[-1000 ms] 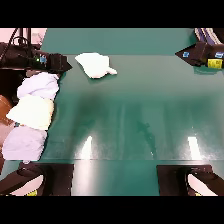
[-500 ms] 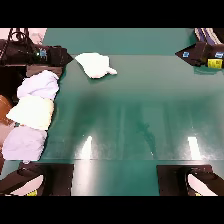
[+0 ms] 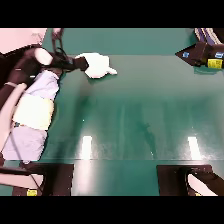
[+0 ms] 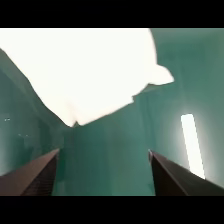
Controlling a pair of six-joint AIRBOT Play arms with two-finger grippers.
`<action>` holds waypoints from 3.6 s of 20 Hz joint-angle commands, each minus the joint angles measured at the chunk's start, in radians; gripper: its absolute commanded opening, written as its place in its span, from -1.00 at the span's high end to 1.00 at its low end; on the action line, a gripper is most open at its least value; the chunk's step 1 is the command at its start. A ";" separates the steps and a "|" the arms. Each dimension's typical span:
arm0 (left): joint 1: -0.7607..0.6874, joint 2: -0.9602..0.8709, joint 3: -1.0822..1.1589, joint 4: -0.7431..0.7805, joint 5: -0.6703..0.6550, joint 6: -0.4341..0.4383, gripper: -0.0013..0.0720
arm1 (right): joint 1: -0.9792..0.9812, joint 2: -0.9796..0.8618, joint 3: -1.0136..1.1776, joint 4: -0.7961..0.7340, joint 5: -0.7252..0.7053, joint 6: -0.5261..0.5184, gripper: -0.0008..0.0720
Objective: Fold the shirts.
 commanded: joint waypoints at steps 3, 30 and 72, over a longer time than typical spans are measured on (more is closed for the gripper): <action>0.001 -0.277 0.167 -0.098 0.107 -0.018 -0.84 | 0.001 0.000 0.000 -0.001 0.014 0.000 0.94; -0.371 0.275 0.290 0.142 -0.533 0.068 0.89 | -0.002 0.004 0.414 -0.177 0.118 0.002 0.94; 0.203 0.157 -0.122 -0.192 -0.241 0.244 0.89 | 0.165 -0.124 -0.715 0.087 -0.035 0.055 -0.54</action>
